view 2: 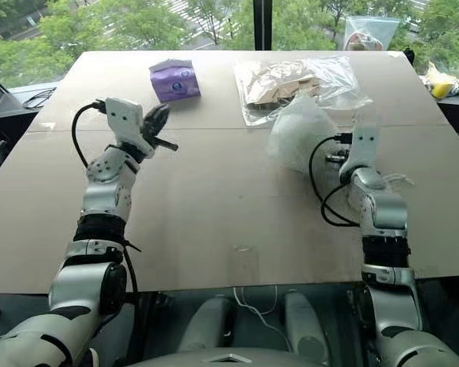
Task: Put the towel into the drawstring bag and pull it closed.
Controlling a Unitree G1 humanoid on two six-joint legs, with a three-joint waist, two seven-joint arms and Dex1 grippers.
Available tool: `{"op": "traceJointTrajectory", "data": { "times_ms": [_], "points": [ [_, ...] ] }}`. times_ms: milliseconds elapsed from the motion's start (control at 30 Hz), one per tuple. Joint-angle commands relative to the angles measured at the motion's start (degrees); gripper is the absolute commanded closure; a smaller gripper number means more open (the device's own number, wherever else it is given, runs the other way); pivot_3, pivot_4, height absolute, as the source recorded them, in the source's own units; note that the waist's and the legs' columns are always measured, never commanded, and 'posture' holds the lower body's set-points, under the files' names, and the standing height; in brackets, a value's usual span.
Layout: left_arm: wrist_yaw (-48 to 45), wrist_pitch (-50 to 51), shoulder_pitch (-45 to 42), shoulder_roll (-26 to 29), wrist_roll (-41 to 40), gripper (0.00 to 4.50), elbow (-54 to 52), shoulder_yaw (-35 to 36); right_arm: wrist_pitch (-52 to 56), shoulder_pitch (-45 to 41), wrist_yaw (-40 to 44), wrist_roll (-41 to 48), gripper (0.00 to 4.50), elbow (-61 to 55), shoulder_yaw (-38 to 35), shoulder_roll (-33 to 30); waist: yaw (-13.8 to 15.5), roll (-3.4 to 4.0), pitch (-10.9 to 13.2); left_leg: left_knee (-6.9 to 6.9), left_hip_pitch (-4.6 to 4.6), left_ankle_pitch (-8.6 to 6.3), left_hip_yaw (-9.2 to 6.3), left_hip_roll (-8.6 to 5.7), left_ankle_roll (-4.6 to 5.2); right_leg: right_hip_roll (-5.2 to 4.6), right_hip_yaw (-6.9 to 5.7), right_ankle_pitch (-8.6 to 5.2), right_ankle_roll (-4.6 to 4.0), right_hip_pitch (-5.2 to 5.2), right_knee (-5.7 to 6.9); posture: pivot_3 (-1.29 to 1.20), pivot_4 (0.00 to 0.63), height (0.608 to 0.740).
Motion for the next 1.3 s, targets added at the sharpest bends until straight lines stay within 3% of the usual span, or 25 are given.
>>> {"op": "traceJointTrajectory", "data": {
  "times_ms": [33,167,333,533,667,733,967,1067,1300],
  "points": [
    [-12.4,6.8,4.0,0.5,-4.7,4.38,-11.2,-5.2,-4.5,-1.2,-3.5,-2.7,4.5,-2.6,-4.5,-2.9,0.0,0.0,0.0,0.02,0.01,0.0,0.03,0.0,0.0,0.01,0.02,0.0,0.0,0.0,0.0,0.0,0.15,0.74],
    [-19.4,13.4,8.4,1.5,-5.9,4.38,-18.9,-10.1,-13.4,-2.4,-7.8,-5.7,4.5,0.2,-9.0,-5.9,0.1,0.03,0.0,0.1,0.05,0.0,0.06,-0.01,0.0,0.02,0.07,-0.01,0.03,0.03,0.0,0.0,0.15,0.74],
    [-19.8,14.7,8.4,1.3,-5.2,4.38,-19.2,-10.2,-12.0,-0.8,-6.2,-6.8,4.5,4.3,-9.8,-9.0,-0.2,0.04,0.0,0.15,0.13,0.0,0.05,0.04,0.01,0.1,0.08,-0.02,0.04,0.07,0.03,0.0,0.15,0.74],
    [-20.6,14.6,8.1,2.1,-4.6,4.38,-17.8,-9.8,6.8,3.3,10.3,3.7,4.5,-3.0,-3.7,-8.3,-0.9,0.07,0.0,0.14,0.13,0.0,0.07,0.05,0.01,0.11,0.13,-0.01,0.03,0.07,0.06,0.0,0.15,0.74],
    [-22.2,16.1,9.4,3.2,-5.5,4.38,-18.4,-9.8,10.8,6.8,25.9,16.3,4.5,-18.7,2.2,-8.2,-1.6,0.09,0.0,0.14,0.15,0.0,0.09,0.06,0.01,0.11,0.15,-0.02,0.04,0.05,0.09,0.0,0.15,0.74],
    [-23.6,17.9,10.4,3.8,-6.4,4.38,-20.0,-10.2,12.3,7.6,29.2,21.0,4.5,-23.9,2.8,-7.5,-1.6,0.09,0.0,0.13,0.16,0.0,0.02,0.13,0.02,0.21,0.12,-0.06,0.11,0.04,0.12,0.0,0.15,0.74],
    [-29.7,28.0,14.9,5.8,-9.8,4.38,-27.3,-12.7,9.7,3.9,24.4,22.7,4.5,-20.8,-2.8,-4.5,-0.5,0.08,0.0,0.33,0.09,0.0,0.01,0.03,0.02,0.05,0.05,-0.14,0.25,0.12,0.07,0.0,0.15,0.74],
    [-30.3,31.5,16.3,5.8,-10.5,4.38,-30.0,-14.2,9.2,3.4,21.2,19.5,4.5,-18.4,-2.9,-5.6,0.1,0.08,0.0,0.32,0.1,0.0,0.0,0.04,0.01,0.07,0.05,-0.15,0.25,0.11,0.06,0.0,0.15,0.74],
    [-24.5,29.3,15.0,1.5,-6.7,4.38,-26.9,-14.8,7.9,3.7,19.0,16.8,4.5,-16.7,-2.3,-5.5,0.0,0.09,0.0,0.27,0.11,0.0,0.0,0.05,0.01,0.09,0.03,-0.14,0.22,0.1,0.07,0.0,0.15,0.74]
  ]
}}
